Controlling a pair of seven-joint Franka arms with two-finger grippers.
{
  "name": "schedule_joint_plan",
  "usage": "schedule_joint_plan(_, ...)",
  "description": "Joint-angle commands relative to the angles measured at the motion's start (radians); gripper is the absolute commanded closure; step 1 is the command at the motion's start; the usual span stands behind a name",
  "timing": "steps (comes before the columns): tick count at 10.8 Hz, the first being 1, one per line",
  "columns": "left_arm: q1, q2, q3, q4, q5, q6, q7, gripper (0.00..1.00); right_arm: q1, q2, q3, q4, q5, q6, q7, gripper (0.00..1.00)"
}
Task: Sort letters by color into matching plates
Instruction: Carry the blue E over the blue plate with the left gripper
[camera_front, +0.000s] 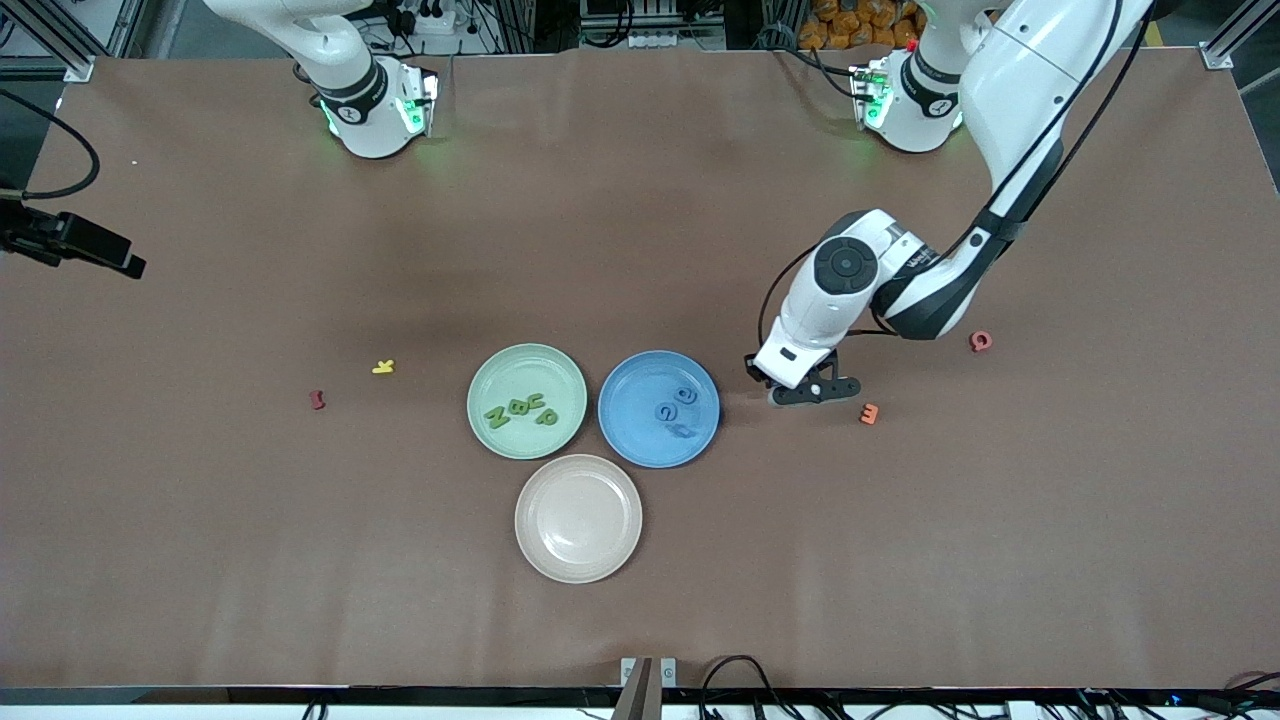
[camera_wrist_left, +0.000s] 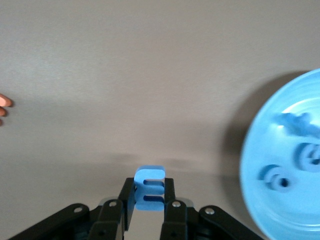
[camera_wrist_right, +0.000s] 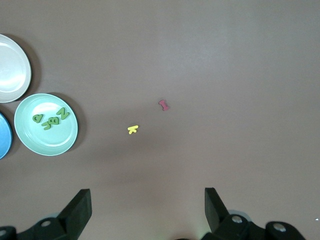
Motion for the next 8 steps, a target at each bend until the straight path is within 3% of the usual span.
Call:
schedule_joint_plan(1,-0.037,-0.005,-0.003,0.045,0.011,-0.006,-0.113,1.00,0.007,-0.011,0.003,-0.018,-0.026,0.012,0.018,0.00)
schedule_joint_plan(4,-0.114,0.007,-0.009,0.109,-0.042,-0.006,-0.213,1.00,0.026,-0.007,0.004,-0.018,-0.057,0.023,0.021,0.00)
schedule_joint_plan(8,-0.240,0.093,-0.007,0.235,-0.068,-0.006,-0.325,1.00,0.025,-0.005,0.004,-0.019,-0.057,0.037,0.027,0.00)
